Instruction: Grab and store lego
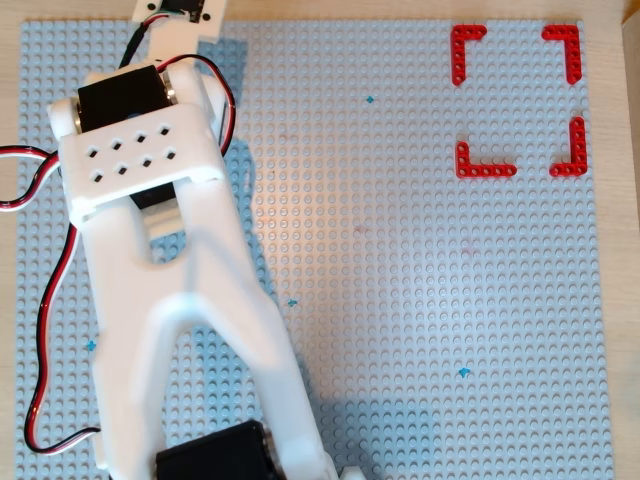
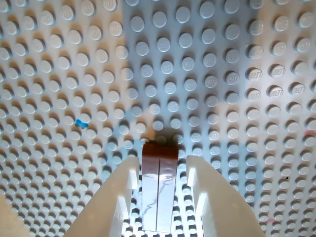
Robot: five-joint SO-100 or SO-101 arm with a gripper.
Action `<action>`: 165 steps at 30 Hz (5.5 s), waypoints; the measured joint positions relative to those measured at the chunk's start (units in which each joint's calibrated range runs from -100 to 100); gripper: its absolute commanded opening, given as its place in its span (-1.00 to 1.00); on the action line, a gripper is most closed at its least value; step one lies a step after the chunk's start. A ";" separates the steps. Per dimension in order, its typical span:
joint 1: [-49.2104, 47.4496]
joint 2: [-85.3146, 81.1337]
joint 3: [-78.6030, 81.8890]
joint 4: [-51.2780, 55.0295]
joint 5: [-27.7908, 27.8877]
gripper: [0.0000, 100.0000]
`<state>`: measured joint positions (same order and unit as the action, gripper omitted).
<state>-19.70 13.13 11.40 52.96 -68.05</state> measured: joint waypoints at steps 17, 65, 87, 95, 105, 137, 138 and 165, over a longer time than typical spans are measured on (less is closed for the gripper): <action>0.00 0.00 2.88 -0.35 -0.05 -0.77; 0.15 -0.08 4.15 -0.52 -0.05 -0.96; -0.74 -10.86 -13.34 19.89 2.21 -0.96; 1.49 -10.86 -25.24 30.26 4.68 -0.96; 5.74 -11.20 -26.50 32.25 6.88 -0.96; 23.99 -11.70 -41.19 42.11 19.68 -0.96; 24.58 -11.70 -41.37 42.11 20.04 -0.96; 33.82 -11.70 -41.37 32.25 26.92 -0.97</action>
<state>14.12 1.43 -29.97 85.21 -41.13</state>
